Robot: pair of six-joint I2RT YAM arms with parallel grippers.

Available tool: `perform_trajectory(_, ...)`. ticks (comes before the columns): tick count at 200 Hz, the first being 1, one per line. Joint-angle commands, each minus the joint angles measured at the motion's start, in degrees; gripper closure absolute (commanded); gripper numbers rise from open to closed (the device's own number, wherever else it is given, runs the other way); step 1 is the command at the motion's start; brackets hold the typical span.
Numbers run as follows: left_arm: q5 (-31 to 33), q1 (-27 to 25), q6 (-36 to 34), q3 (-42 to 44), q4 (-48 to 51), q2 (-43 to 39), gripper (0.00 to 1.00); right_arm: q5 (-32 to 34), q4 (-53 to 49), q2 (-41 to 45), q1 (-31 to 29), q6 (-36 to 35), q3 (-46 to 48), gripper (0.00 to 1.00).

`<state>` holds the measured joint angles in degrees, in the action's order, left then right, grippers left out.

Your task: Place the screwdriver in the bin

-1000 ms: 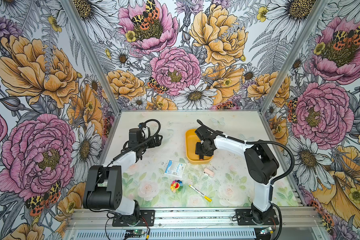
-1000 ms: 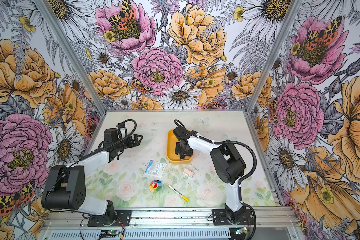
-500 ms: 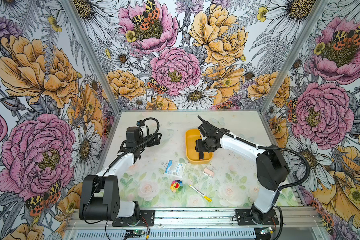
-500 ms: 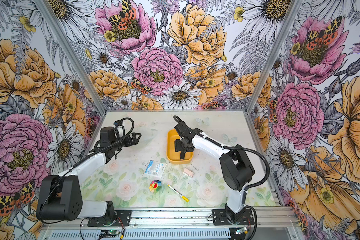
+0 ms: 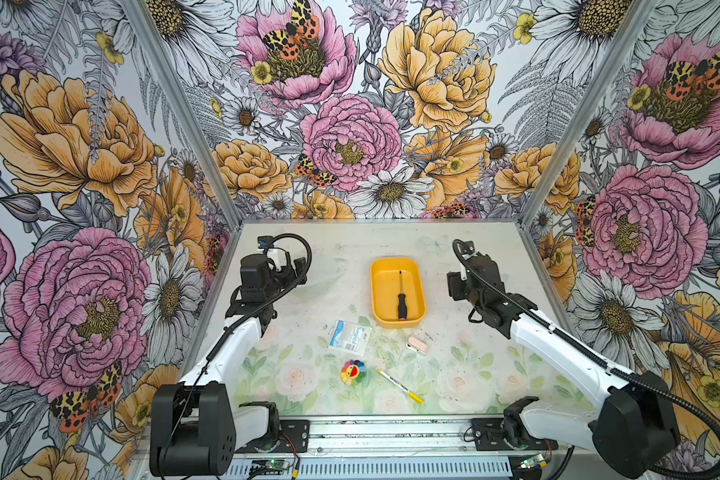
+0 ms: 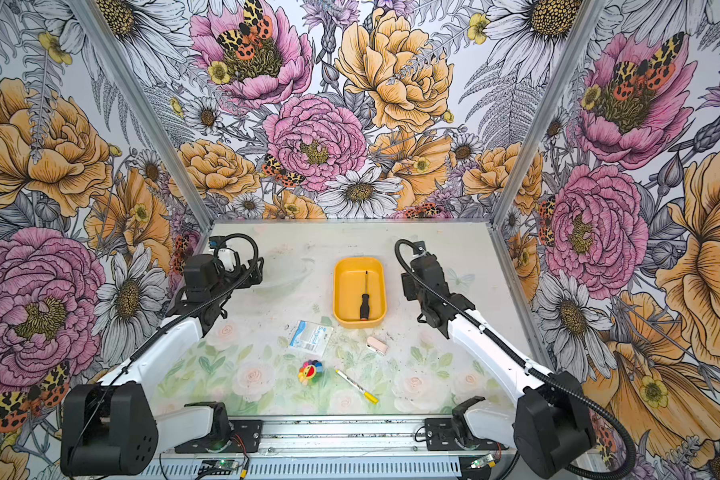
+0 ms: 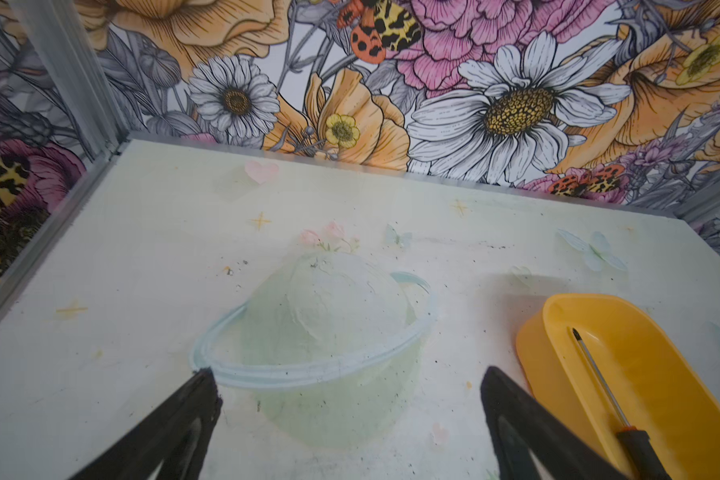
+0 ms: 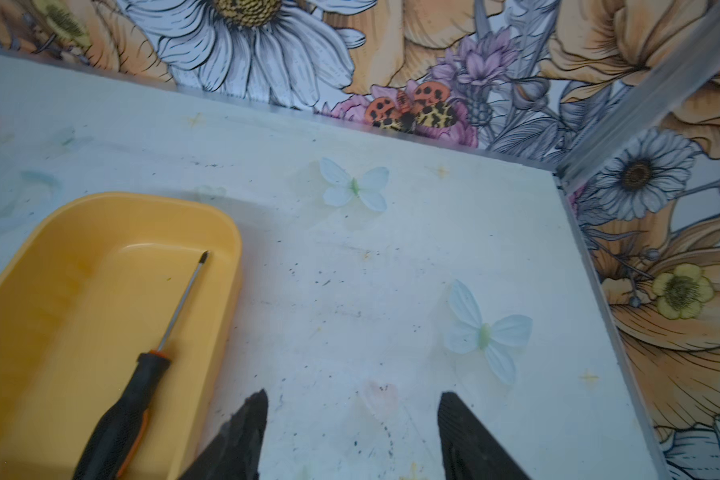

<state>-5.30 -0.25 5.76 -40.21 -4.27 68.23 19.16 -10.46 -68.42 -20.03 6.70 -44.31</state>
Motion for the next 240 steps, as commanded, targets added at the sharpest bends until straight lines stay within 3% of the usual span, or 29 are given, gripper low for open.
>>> perform_trajectory(1,6.11,0.71,-2.97,6.64,-10.24,-3.02,0.01,0.53,17.24,2.45,4.15,-3.32,6.43,0.33)
perform_trajectory(35,6.99,1.91,-4.99,17.25,-27.0,-4.81,0.01,-2.67,32.81,-0.04,10.72,-3.56,14.32,0.33)
perform_trajectory(58,6.14,2.59,-6.33,19.05,-30.68,-3.02,0.01,-5.05,43.44,-4.47,14.1,-3.9,17.84,0.33)
perform_trajectory(84,5.29,2.9,-6.66,20.69,-36.06,0.53,0.01,-6.27,48.42,-6.36,15.67,-5.32,18.08,0.33)
perform_trajectory(149,3.41,3.06,-5.69,22.22,-49.18,12.01,0.01,-9.9,48.28,-8.04,18.08,-5.06,16.78,0.33)
perform_trajectory(199,3.14,2.98,-5.76,21.82,-52.55,16.87,0.01,-10.8,48.9,-4.28,19.4,-2.68,21.31,0.33)
perform_trajectory(240,3.15,2.28,-6.54,22.37,-57.33,20.82,0.01,-11.58,54.04,-7.78,20.17,-1.76,24.52,0.33)
